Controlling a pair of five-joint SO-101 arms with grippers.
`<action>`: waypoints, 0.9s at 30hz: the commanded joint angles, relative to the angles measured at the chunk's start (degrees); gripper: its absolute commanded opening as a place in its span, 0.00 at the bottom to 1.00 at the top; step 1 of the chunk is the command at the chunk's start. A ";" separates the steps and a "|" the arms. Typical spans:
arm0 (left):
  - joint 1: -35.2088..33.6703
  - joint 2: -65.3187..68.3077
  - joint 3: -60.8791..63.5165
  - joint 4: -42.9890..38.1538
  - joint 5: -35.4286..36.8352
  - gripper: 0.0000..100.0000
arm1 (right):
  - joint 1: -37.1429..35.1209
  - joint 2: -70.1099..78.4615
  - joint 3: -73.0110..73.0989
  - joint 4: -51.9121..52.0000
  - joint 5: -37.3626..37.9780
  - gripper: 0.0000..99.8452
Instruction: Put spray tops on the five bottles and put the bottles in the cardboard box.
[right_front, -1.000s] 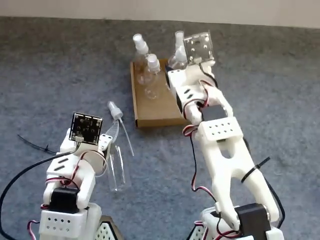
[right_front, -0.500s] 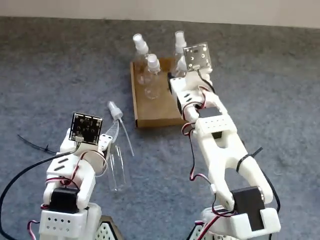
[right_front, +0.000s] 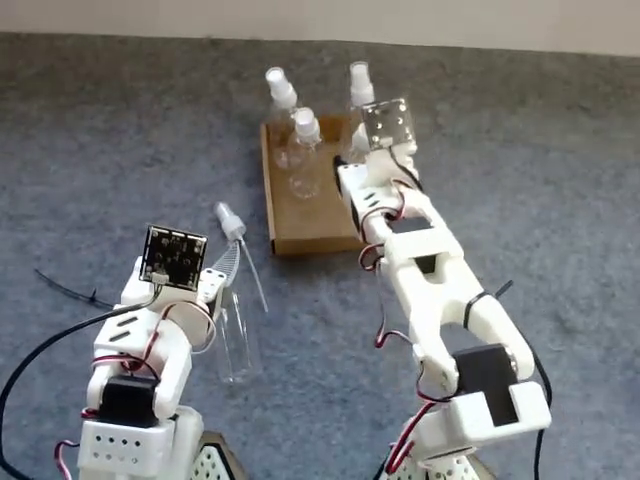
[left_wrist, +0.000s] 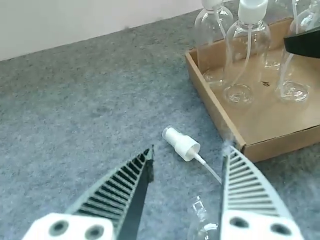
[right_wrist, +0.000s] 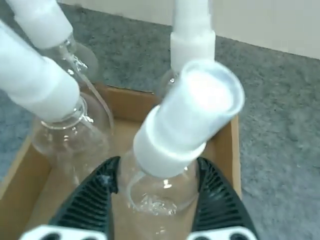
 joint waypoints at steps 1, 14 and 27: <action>0.92 -0.57 -0.13 -1.32 -0.26 0.20 | 0.57 -0.04 -1.27 -2.07 0.26 0.00; 0.92 -0.48 -0.13 -1.32 -0.26 0.20 | 0.92 -0.04 -1.27 -1.63 3.78 0.01; 0.92 -0.48 -0.13 -1.32 -0.26 0.20 | 0.84 -0.31 -1.19 -1.54 3.78 0.10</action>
